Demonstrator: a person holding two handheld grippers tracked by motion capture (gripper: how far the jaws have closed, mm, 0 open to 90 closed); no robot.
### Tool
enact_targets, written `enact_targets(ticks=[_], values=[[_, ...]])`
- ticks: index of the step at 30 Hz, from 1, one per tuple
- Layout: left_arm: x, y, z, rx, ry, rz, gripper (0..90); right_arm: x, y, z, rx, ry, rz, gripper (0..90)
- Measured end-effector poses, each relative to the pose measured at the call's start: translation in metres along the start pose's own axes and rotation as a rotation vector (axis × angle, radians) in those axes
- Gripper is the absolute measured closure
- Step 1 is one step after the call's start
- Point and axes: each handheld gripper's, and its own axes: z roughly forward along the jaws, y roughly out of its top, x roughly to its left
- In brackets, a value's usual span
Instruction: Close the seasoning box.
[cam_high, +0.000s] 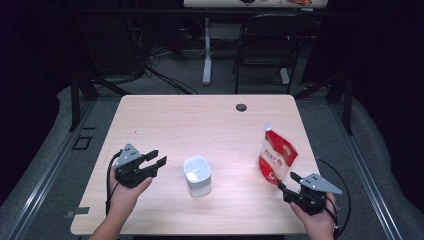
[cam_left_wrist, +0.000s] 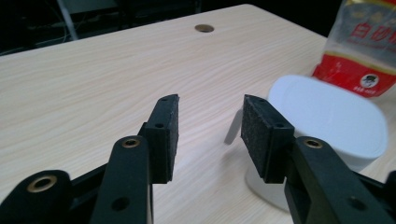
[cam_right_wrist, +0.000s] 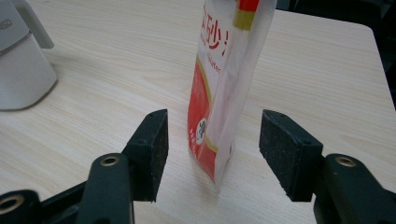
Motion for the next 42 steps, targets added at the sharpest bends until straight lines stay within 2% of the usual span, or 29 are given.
enact_targets(ticks=[13, 22, 31, 35, 42], values=[[0.023, -0.037, -0.016, 0.055, 0.064, -0.057, 51.9, 0.000, 0.000, 0.001, 0.004, 0.003, -0.005, 42.5], [0.037, -0.053, -0.016, 0.057, 0.092, -0.106, 50.7, 0.000, -0.001, 0.002, 0.014, 0.004, -0.008, 42.5], [0.036, -0.064, -0.002, 0.094, 0.069, -0.081, 50.7, -0.002, -0.003, 0.005, 0.021, 0.011, -0.007, 42.5], [0.030, -0.067, 0.004, 0.109, 0.056, -0.070, 50.6, -0.002, -0.003, 0.005, 0.031, 0.011, -0.011, 42.5], [0.018, -0.070, 0.013, 0.145, 0.018, -0.017, 50.7, 0.000, -0.004, 0.008, 0.042, 0.018, -0.015, 42.5]])
